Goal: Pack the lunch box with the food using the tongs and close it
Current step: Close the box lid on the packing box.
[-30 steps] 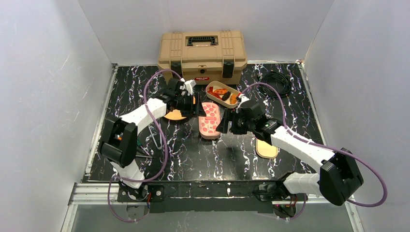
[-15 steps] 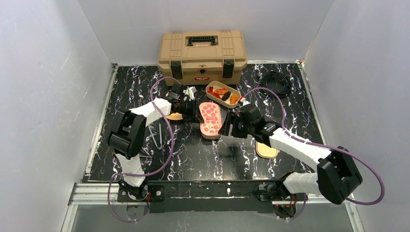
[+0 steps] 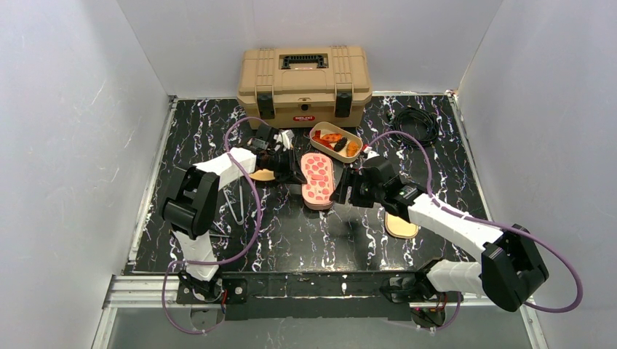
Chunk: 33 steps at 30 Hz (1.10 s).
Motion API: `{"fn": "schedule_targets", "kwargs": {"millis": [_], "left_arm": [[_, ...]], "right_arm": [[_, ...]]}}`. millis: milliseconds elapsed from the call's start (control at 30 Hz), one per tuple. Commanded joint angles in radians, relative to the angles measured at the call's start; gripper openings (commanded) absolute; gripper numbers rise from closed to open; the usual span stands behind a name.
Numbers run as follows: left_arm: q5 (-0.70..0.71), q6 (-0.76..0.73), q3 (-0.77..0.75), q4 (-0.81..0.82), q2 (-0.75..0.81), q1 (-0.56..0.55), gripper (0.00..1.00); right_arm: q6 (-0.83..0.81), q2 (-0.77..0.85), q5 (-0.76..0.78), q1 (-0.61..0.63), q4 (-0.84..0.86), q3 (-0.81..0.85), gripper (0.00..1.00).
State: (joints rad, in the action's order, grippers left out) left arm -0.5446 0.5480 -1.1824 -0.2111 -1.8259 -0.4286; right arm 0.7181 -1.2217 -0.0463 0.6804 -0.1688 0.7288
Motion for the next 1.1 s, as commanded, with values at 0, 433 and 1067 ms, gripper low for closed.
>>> {"fn": "schedule_targets", "kwargs": {"millis": [0, 433, 1067], "left_arm": [[-0.081, 0.029, 0.021, 0.019, 0.027, 0.012, 0.08], [-0.258, 0.225, 0.121, 0.262, 0.056, 0.04, 0.0], [-0.134, 0.157, 0.119, 0.168, 0.045, 0.039, 0.0]], "right_arm": [[-0.001, 0.038, 0.027, 0.0, -0.004, 0.001, 0.76], [0.007, 0.05, 0.041, 0.0, -0.024, 0.016, 0.76], [-0.002, 0.014, 0.041, -0.001, -0.008, 0.028, 0.76]]}}
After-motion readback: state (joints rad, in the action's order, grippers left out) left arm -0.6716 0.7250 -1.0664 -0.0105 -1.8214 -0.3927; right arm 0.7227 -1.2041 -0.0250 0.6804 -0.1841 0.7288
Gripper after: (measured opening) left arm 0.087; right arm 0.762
